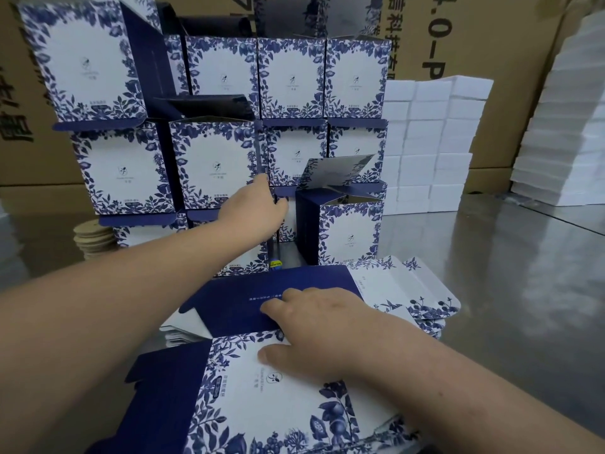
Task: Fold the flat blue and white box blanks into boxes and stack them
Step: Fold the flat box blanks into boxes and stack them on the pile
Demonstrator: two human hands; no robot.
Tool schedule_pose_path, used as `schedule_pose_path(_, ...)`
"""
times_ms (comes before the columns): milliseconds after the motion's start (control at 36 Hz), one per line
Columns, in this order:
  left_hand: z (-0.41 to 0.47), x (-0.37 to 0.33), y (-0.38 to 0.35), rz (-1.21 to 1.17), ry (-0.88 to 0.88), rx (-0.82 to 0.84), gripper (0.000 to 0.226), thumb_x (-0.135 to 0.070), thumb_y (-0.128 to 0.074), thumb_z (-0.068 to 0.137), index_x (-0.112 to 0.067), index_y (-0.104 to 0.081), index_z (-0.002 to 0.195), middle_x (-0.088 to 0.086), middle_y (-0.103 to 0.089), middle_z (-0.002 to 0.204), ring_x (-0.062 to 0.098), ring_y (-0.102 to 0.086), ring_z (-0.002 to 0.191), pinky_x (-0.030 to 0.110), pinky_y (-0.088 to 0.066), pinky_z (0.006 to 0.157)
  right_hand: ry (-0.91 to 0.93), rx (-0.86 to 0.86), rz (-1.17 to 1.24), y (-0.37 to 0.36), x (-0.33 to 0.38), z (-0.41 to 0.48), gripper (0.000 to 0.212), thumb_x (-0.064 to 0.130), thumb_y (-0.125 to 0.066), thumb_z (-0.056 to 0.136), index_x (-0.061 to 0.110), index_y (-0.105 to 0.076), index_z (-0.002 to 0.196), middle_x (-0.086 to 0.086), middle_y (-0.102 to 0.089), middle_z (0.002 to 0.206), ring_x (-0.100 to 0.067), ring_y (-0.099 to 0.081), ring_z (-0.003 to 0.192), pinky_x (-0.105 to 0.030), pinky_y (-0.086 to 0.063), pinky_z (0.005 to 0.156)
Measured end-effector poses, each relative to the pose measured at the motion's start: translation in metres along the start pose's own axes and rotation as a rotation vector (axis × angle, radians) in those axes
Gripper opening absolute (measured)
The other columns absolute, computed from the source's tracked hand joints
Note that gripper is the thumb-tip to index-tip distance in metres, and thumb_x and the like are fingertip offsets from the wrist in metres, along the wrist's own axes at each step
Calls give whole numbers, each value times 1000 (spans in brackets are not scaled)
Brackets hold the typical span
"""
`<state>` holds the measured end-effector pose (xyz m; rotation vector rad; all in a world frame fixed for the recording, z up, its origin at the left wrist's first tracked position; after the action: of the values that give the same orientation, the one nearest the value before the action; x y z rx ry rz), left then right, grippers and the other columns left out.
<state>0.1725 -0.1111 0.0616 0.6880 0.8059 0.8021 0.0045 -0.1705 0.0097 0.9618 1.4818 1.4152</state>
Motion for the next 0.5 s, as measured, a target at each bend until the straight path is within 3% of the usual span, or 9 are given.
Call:
schedule_pose_path(28, -1, 0, -1, -27, -13, 30, 54, -37, -44, 94, -13, -30, 140, -3, -59, 98, 23, -52, 79, 34, -43, 69, 1, -3, 2, 0, 0, 0, 53, 52, -39, 95, 19, -39, 136, -6, -50, 120, -27, -49, 112, -36, -35, 78)
schedule_pose_path(111, -6, 2, -1, -104, -53, 64, 51, -37, -46, 93, -21, -32, 140, 0, -64, 81, 19, -58, 77, 37, -48, 71, 6, -1, 2, 1, 0, 0, 53, 52, -39, 95, 20, -38, 137, -6, -50, 120, -27, -49, 112, -36, -33, 77)
schedule_pose_path(194, -11, 10, -3, -119, -92, 47, 21, -38, -48, 92, -27, -53, 108, -7, -61, 76, 14, -56, 74, 33, -41, 62, 6, 0, -5, 0, 1, 0, 53, 52, -39, 95, 19, -38, 136, -6, -50, 119, -27, -49, 111, -36, -33, 76)
schedule_pose_path(250, -14, 19, -8, -83, -94, 88, 14, -40, -48, 90, -29, -56, 94, -10, -60, 80, 12, -55, 74, 30, -38, 61, 2, 2, -8, 0, 0, 0, 53, 52, -39, 95, 19, -39, 135, -6, -50, 118, -27, -49, 110, -36, -34, 76)
schedule_pose_path(389, -16, 33, -21, -43, -28, 181, 39, -43, -49, 92, -25, -50, 126, -19, -53, 80, 9, -50, 79, 28, -35, 64, 0, 7, -26, -1, 1, 1, 53, 53, -38, 95, 19, -39, 135, -7, -50, 119, -27, -49, 110, -37, -36, 78)
schedule_pose_path(500, -13, 27, -28, -77, -12, 184, 50, -40, -47, 93, -21, -39, 138, -15, -58, 85, 12, -51, 82, 29, -37, 64, -2, 3, -21, -1, 1, 1, 52, 53, -38, 95, 18, -40, 134, -7, -50, 118, -27, -49, 109, -36, -33, 76)
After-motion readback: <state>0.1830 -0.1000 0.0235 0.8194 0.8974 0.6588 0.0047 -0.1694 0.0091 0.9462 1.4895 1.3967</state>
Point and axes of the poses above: each hand's wrist, its own z-axis towards the middle knuckle, its own y-axis out of the back of the hand, x = y × z, the point moved 3 cm from there along z, towards the middle knuckle
